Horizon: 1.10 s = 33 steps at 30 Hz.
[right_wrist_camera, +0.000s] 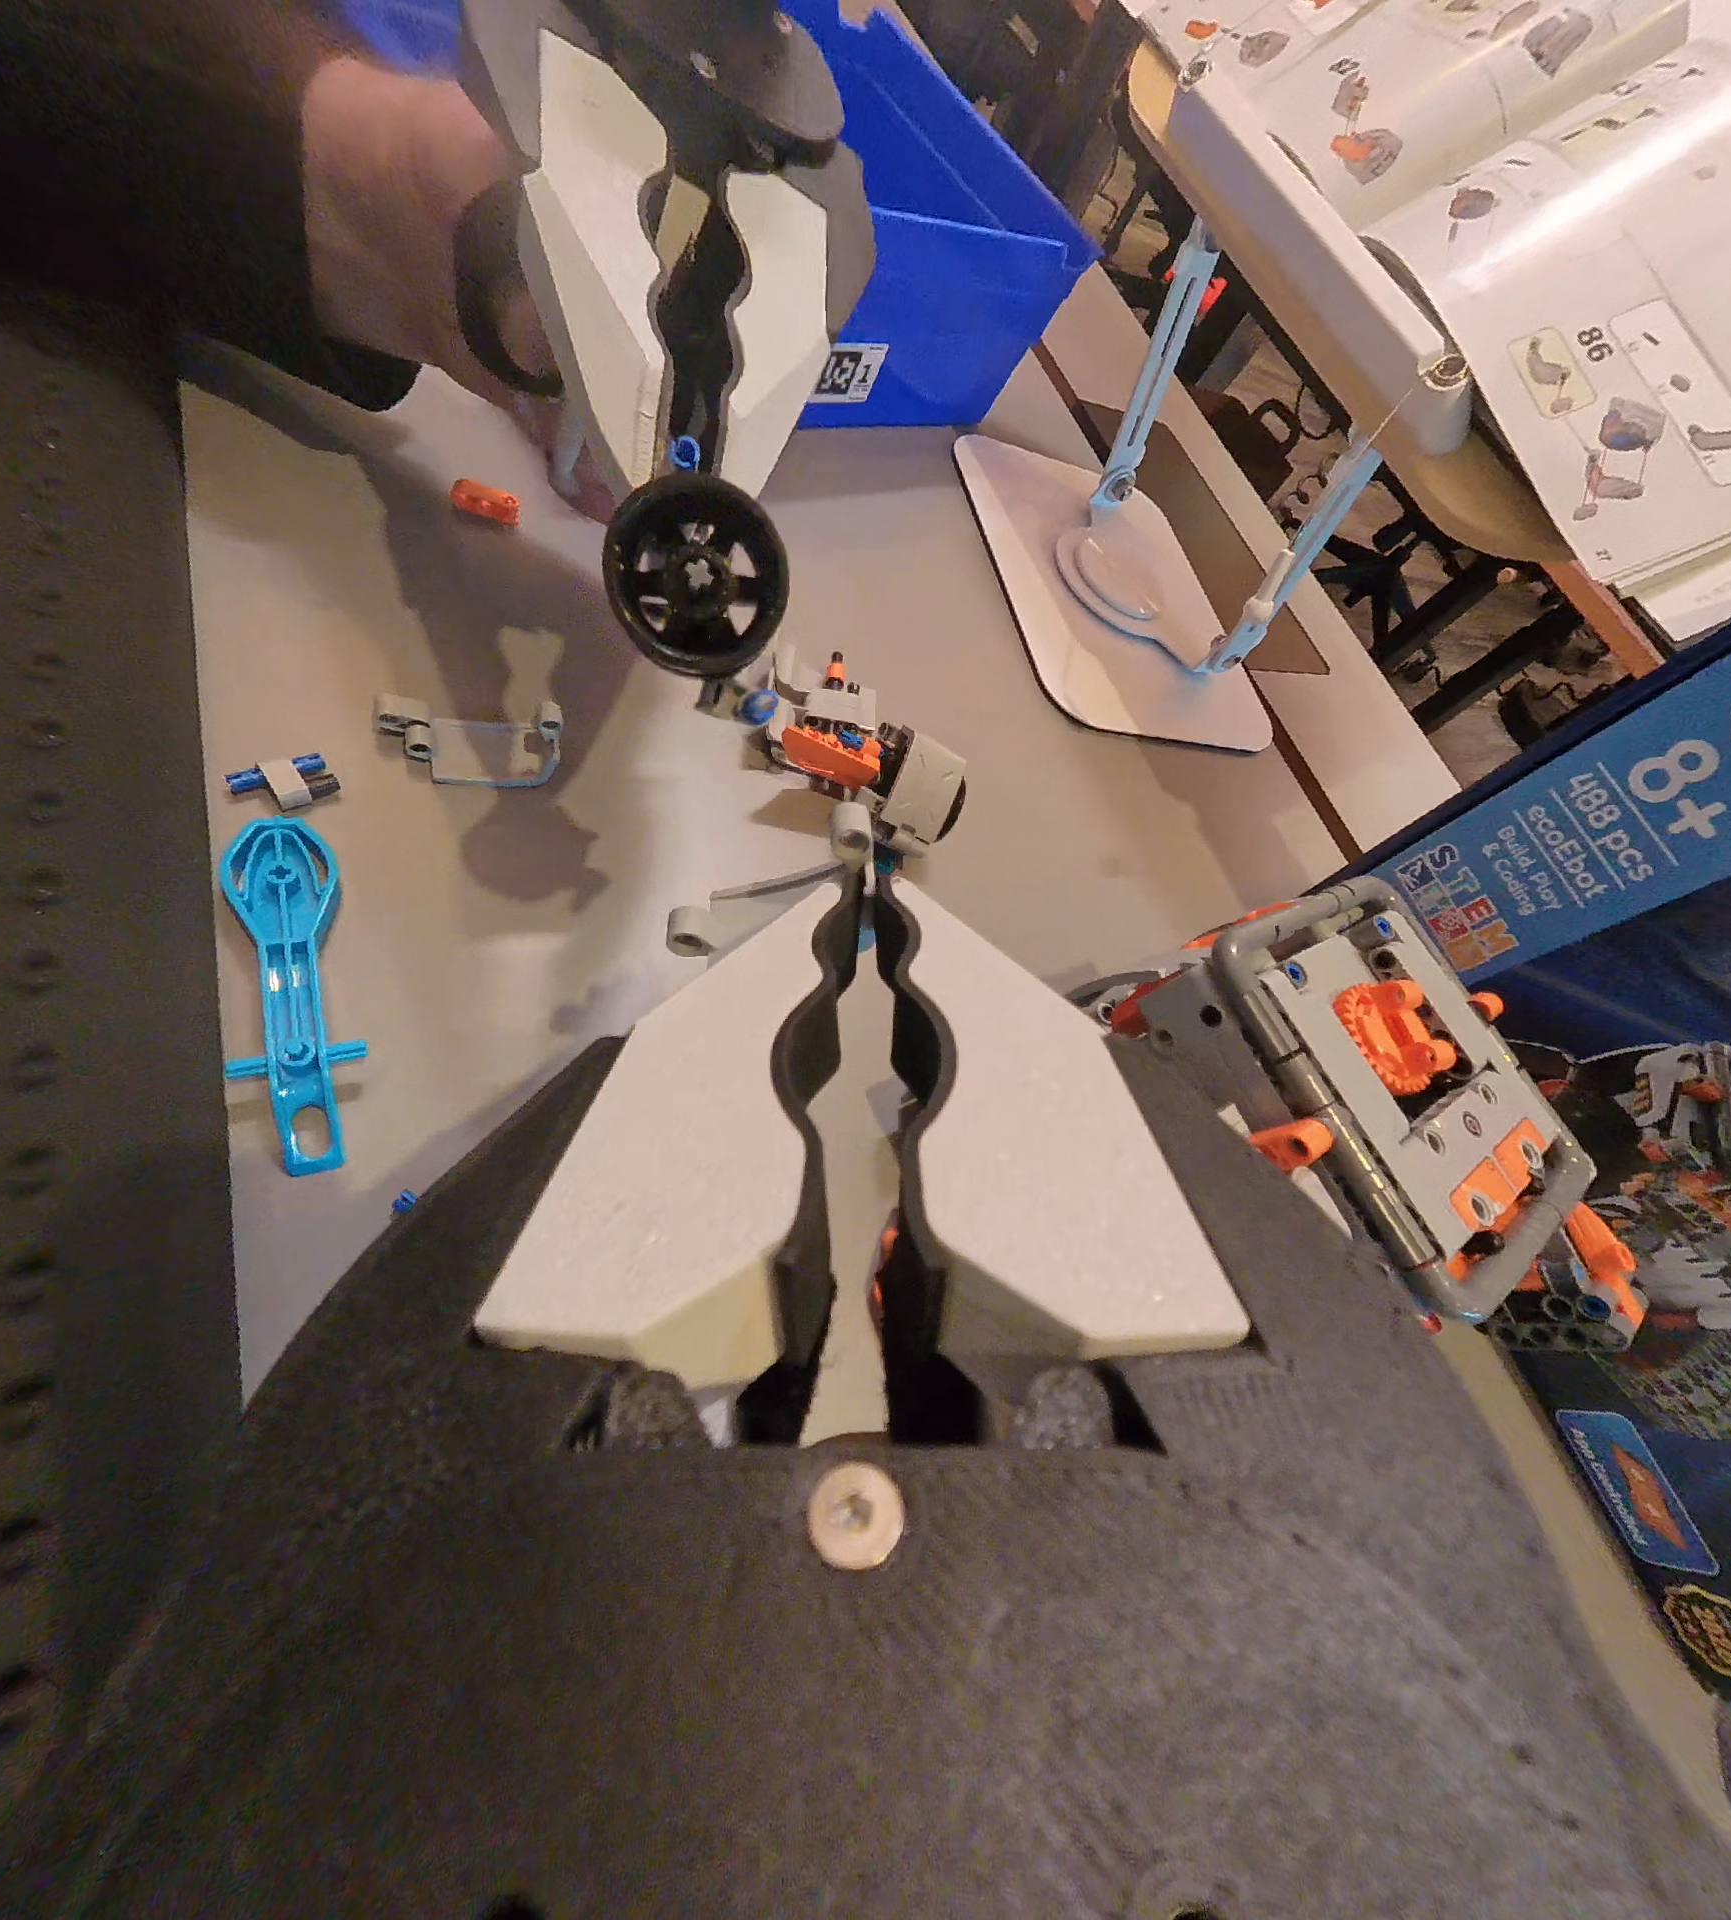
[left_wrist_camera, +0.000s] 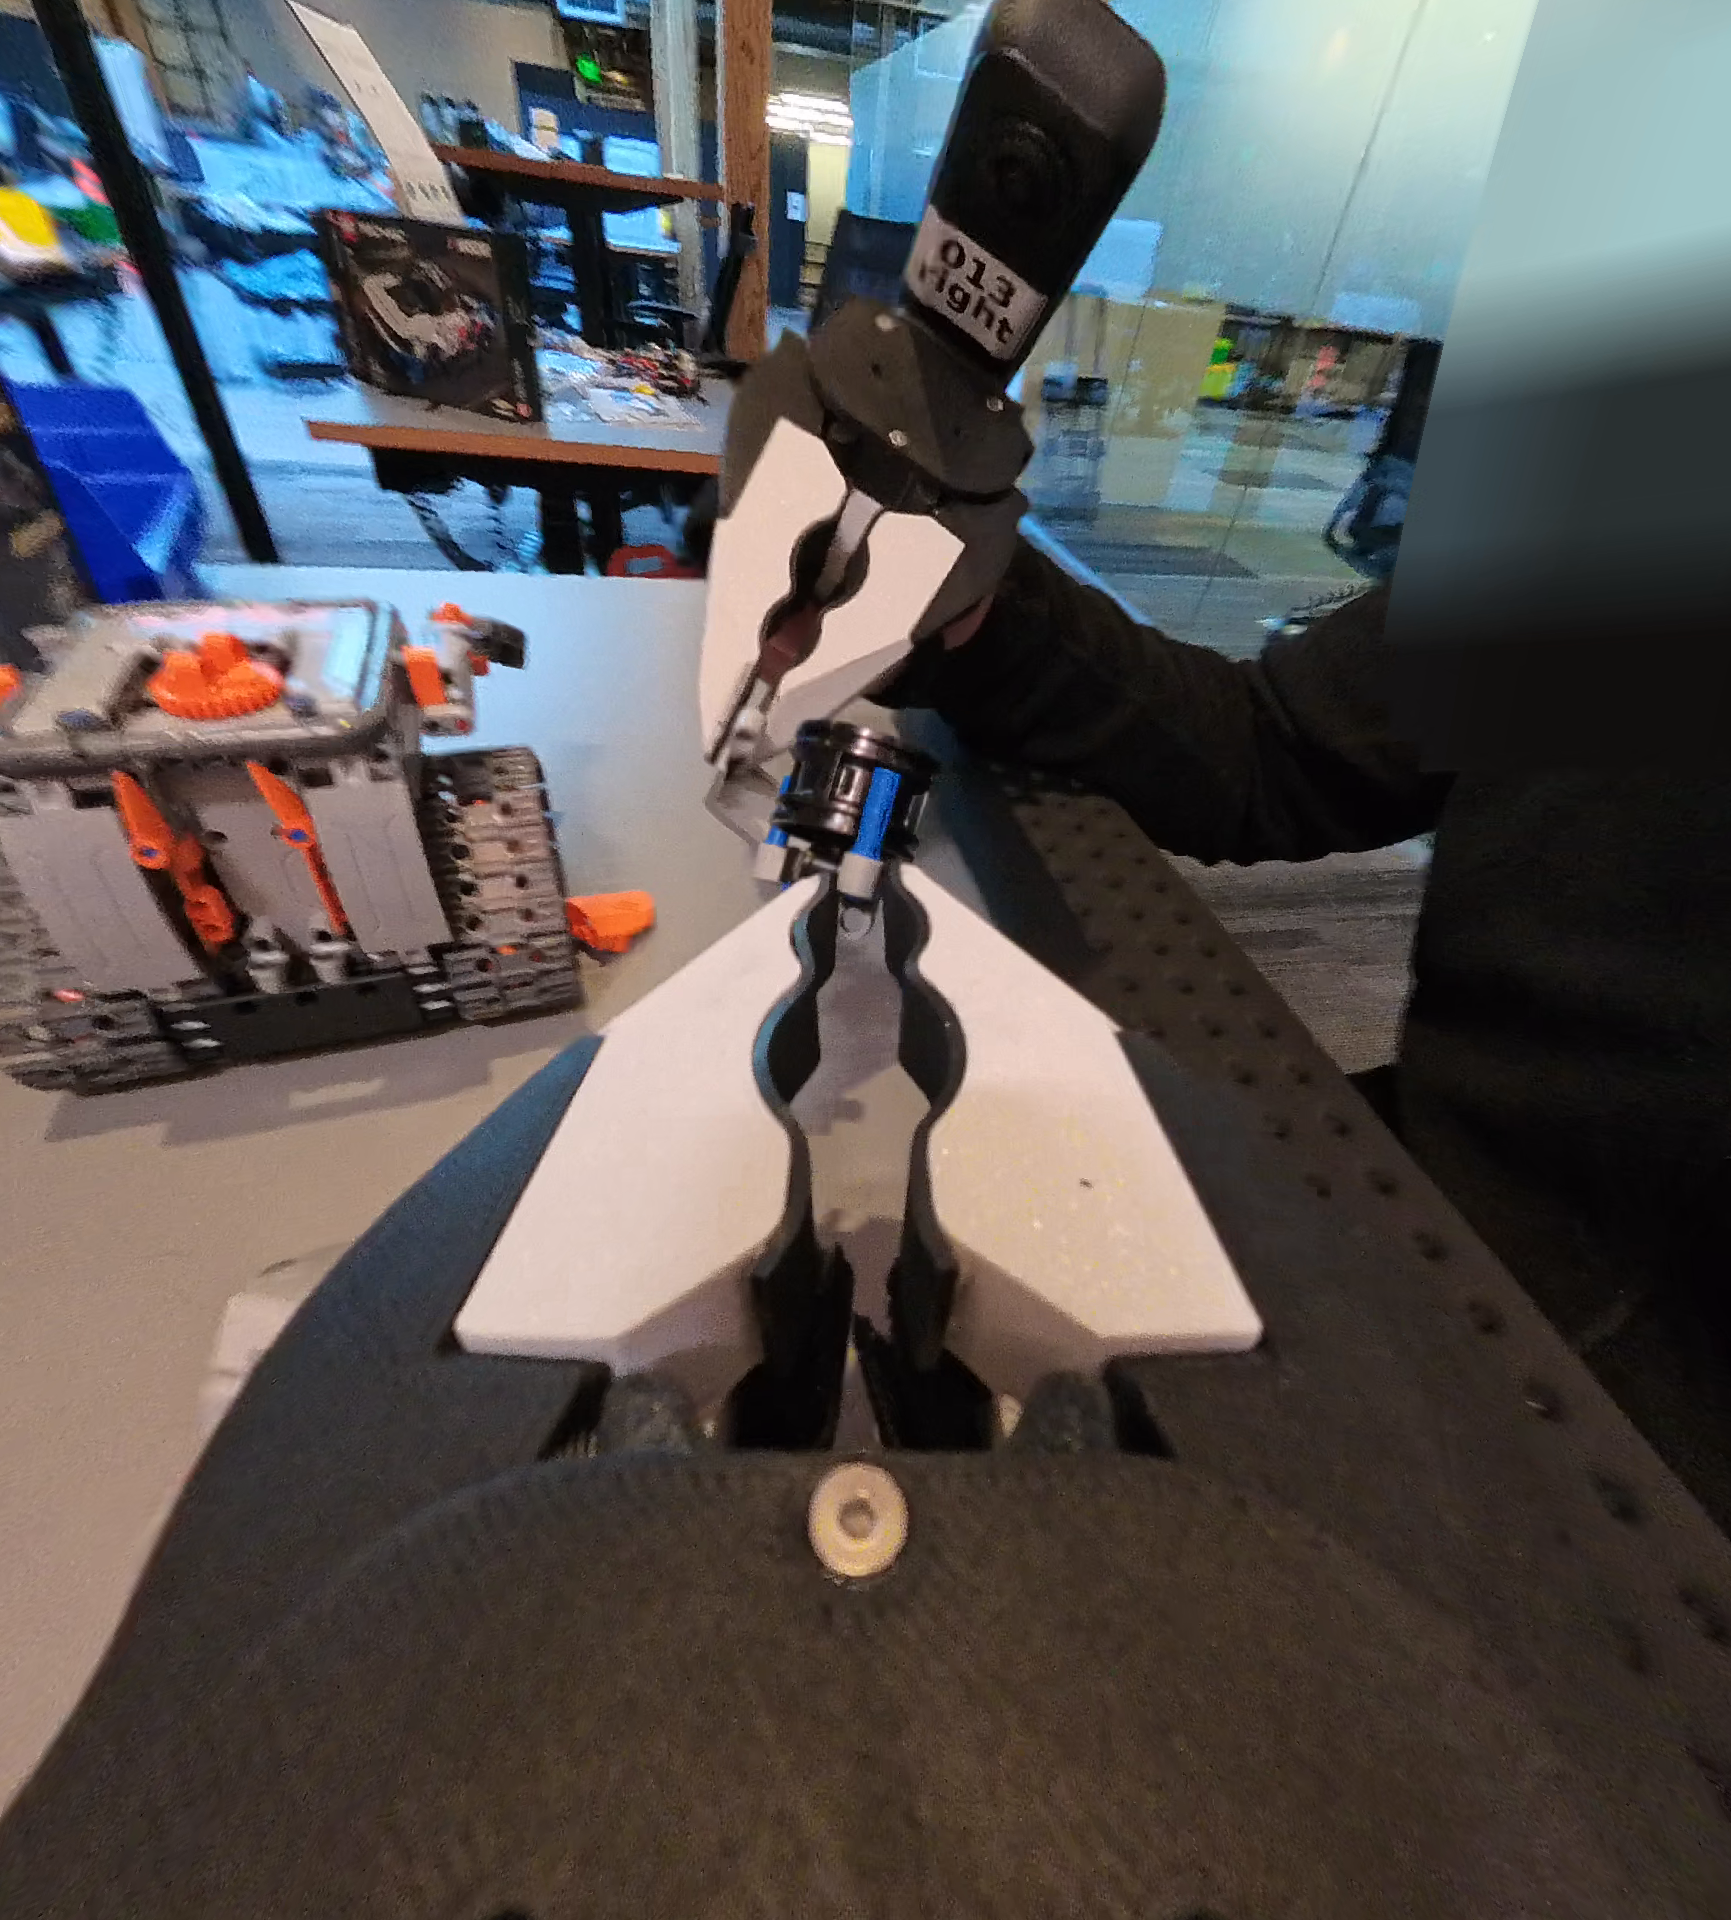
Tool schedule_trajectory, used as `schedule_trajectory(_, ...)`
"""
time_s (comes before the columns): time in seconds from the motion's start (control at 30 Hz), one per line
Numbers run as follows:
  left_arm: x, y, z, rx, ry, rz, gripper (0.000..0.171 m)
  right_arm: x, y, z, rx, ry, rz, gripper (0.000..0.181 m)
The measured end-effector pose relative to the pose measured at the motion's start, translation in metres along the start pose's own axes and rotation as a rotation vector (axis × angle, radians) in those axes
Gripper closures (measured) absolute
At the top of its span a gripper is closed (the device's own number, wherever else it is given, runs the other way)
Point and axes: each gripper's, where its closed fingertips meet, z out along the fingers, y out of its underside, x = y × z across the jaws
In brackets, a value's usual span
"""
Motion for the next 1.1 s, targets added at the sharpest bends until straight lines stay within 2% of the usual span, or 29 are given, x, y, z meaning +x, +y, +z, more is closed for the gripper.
schedule_trajectory(0.13, 0.000, -0.004, 0.004, -0.084, -0.160, 0.243, 0.165, 0.001, -0.002, -0.001, 0.016, -0.011, 0.027, 0.181)
schedule_trajectory(0.23, 0.003, -0.008, 0.008, -0.110, -0.214, 0.329, 0.165, 0.001, -0.004, -0.003, 0.037, -0.023, 0.061, 0.181)
schedule_trajectory(0.3, 0.005, -0.012, 0.008, -0.086, -0.193, 0.299, 0.165, 0.002, -0.005, -0.003, 0.048, -0.027, 0.072, 0.181)
schedule_trajectory(0.43, -0.008, -0.030, -0.009, 0.102, -0.142, 0.049, 0.166, 0.003, -0.007, -0.005, 0.063, -0.034, 0.093, 0.181)
schedule_trajectory(0.53, -0.019, -0.032, -0.019, 0.180, -0.134, -0.052, 0.166, 0.003, -0.008, -0.005, 0.071, -0.036, 0.100, 0.181)
schedule_trajectory(0.93, -0.022, -0.034, -0.022, 0.218, -0.112, -0.101, 0.166, 0.004, -0.009, -0.006, 0.080, -0.041, 0.116, 0.181)
schedule_trajectory(1.1, -0.021, -0.032, -0.018, 0.179, -0.154, -0.032, 0.166, 0.005, -0.009, -0.007, 0.079, -0.035, 0.114, 0.181)
